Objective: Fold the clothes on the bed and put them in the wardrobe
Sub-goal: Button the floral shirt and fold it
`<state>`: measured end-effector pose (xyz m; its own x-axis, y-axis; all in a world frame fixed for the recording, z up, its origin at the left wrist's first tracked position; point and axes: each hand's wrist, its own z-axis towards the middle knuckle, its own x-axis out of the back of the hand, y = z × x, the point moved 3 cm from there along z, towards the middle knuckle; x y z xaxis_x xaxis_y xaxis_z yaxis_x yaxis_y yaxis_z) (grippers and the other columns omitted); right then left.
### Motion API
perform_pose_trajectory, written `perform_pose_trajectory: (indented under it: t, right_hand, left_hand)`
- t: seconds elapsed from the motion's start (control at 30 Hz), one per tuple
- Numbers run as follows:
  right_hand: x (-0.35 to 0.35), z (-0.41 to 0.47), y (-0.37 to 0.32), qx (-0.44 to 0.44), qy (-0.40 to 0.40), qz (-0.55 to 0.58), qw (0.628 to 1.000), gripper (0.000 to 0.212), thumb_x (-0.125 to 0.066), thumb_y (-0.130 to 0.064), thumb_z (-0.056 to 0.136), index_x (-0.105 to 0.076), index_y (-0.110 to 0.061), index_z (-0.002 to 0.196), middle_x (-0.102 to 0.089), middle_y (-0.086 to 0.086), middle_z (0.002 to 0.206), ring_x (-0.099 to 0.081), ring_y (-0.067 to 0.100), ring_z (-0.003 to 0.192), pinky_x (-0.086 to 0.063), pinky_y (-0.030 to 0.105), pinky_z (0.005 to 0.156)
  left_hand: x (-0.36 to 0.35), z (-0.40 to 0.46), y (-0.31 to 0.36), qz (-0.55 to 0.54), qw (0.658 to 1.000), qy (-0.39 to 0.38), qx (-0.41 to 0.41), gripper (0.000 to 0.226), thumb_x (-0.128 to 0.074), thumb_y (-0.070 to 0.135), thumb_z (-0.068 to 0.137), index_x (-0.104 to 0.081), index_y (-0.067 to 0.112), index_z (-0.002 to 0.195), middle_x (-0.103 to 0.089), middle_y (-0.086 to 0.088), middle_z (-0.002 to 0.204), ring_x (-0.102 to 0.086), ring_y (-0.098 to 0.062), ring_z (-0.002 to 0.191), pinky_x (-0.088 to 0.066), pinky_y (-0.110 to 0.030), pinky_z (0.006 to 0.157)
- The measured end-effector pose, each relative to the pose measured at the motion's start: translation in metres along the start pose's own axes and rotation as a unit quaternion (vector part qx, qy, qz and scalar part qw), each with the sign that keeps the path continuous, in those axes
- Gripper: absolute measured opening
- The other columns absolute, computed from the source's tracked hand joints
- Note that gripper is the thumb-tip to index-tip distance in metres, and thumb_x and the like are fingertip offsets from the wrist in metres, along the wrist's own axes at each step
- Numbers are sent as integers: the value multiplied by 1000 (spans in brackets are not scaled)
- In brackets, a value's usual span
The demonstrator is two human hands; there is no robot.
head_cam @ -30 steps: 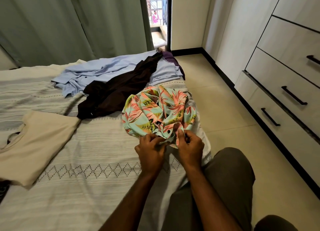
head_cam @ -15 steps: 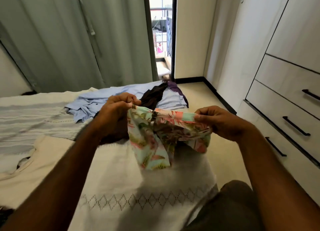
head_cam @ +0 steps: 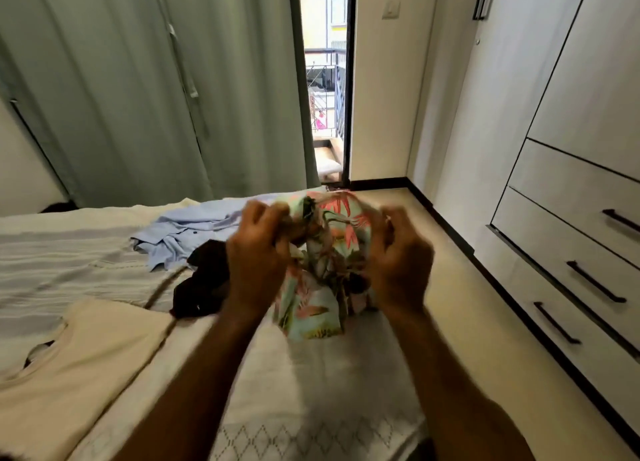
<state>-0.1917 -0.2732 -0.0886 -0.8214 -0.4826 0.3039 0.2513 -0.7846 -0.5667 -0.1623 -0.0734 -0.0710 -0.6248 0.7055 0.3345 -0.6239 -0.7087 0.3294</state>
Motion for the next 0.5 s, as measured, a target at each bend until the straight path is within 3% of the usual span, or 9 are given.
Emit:
perform_pose_trajectory:
  t: [0.03, 0.1, 0.17, 0.23, 0.3, 0.37, 0.43, 0.5]
  right_hand:
    - [-11, -32, 13, -60, -74, -48, 994, 28, -47, -44, 103, -66, -25, 108, -70, 3, 83, -67, 26, 72, -57, 40, 66]
    - [-33, -108, 38, -160, -258, -124, 945, 31, -54, -46, 96, -71, -24, 109, -72, 7, 92, -67, 31, 85, -55, 41, 74]
    - [-37, -173, 53, -221, -353, -126, 901, 27, -61, -42, 92, -75, -24, 107, -71, 2, 103, -65, 25, 98, -53, 37, 83]
    - [-29, -212, 60, -295, -370, -76, 878, 21, -66, -39, 91, -77, -24, 101, -71, -3, 101, -65, 18, 95, -55, 38, 86]
    - [-19, -224, 65, -357, -380, -11, 853, 16, -70, -36, 90, -78, -22, 92, -74, -6, 89, -67, 12, 84, -57, 34, 81]
    - [-14, -222, 69, -364, -384, 15, 848, 12, -72, -30, 90, -77, -20, 85, -73, -7, 80, -66, 8, 76, -54, 27, 74]
    - [-11, -221, 67, -372, -379, 54, 846, 10, -73, -23, 89, -76, -20, 81, -72, -8, 76, -67, 6, 73, -55, 28, 71]
    - [-12, -225, 65, -392, -371, 97, 837, 11, -72, -17, 90, -75, -15, 81, -73, -3, 74, -70, 13, 73, -59, 35, 70]
  left_hand:
    - [-13, -38, -2, 5, 998, -60, 16, 20, -57, 14, 84, -72, 9, 97, -62, -10, 98, -58, -23, 75, -47, -30, 61]
    - [-36, -124, -6, -30, 976, -192, 98, 14, -72, 11, 78, -73, 13, 92, -55, 2, 95, -62, -27, 75, -50, -28, 64]
    - [-44, -193, -3, -77, 943, -248, 210, 21, -77, -2, 77, -76, 14, 91, -51, 9, 91, -61, -20, 80, -41, -9, 71]
    - [-39, -238, 7, -102, 914, -240, 310, 30, -73, -11, 76, -78, 13, 92, -54, 8, 91, -61, -17, 84, -38, 0, 76]
    - [-32, -264, 14, -122, 891, -208, 386, 36, -72, -11, 76, -76, 21, 92, -59, 6, 95, -65, -16, 91, -43, -3, 81]
    - [-29, -282, 16, -142, 857, -170, 465, 36, -72, -7, 82, -72, 26, 96, -64, 8, 102, -65, -10, 99, -55, -23, 90]
    - [-28, -292, 18, -197, 802, -119, 551, 33, -62, -8, 90, -74, 19, 104, -71, 3, 108, -68, -16, 103, -58, -45, 93]
    - [-25, -294, 21, -217, 774, -81, 589, 39, -54, -10, 94, -74, 20, 107, -74, -3, 109, -70, -23, 104, -57, -50, 94]
